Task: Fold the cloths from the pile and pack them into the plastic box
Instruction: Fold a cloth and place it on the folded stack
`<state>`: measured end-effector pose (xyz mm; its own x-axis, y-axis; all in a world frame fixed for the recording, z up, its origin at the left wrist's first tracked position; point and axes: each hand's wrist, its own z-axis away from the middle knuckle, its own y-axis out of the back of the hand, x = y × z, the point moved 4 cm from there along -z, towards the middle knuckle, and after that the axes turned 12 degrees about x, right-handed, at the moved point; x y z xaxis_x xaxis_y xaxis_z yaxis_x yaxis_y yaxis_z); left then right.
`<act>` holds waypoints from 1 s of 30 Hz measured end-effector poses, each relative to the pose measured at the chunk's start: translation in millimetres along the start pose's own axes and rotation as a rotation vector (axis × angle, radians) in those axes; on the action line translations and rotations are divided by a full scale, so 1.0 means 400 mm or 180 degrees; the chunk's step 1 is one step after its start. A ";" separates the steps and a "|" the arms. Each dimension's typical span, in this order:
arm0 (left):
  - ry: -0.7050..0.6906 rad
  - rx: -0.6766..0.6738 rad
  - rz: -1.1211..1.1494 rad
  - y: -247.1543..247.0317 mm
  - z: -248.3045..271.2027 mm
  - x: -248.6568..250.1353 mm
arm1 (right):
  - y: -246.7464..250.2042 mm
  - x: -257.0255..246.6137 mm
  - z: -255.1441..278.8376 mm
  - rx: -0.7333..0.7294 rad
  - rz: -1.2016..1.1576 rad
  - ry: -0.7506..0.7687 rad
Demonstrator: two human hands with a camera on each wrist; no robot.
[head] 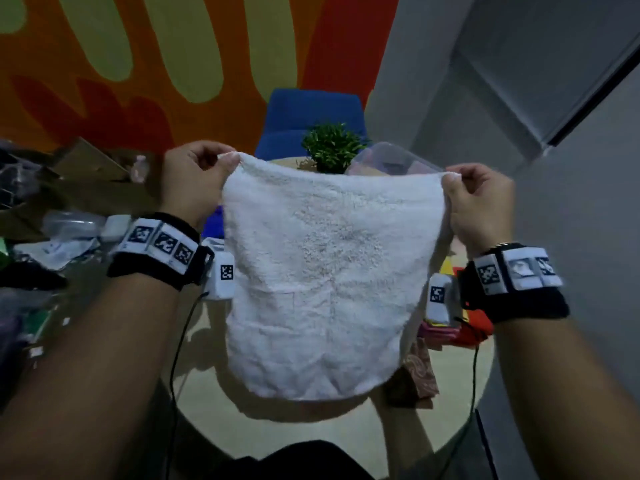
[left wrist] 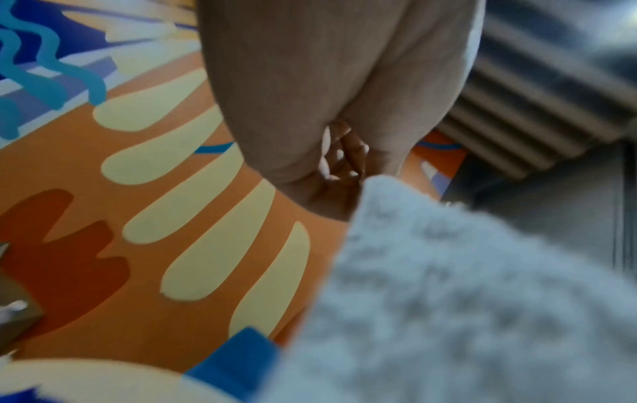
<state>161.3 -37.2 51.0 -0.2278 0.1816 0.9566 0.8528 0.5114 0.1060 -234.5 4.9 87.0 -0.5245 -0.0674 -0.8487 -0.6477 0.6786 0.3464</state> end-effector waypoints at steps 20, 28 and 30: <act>0.1784 -0.3670 -0.2464 0.100 0.271 -0.545 | -0.047 0.355 0.374 -0.3578 0.1939 -0.0966; 0.1362 -0.4486 -0.3259 0.072 0.312 -0.535 | -0.048 0.387 0.471 -0.4216 0.2563 -0.0927; 0.1210 -0.4596 -0.3305 0.071 0.317 -0.535 | -0.054 0.414 0.449 -0.3935 0.2775 -0.0529</act>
<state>174.8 45.0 -185.1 -0.9412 0.0132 0.3375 0.1898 -0.8059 0.5608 -208.1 110.4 -132.7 -0.9644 0.1561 -0.2134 -0.2644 -0.5631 0.7829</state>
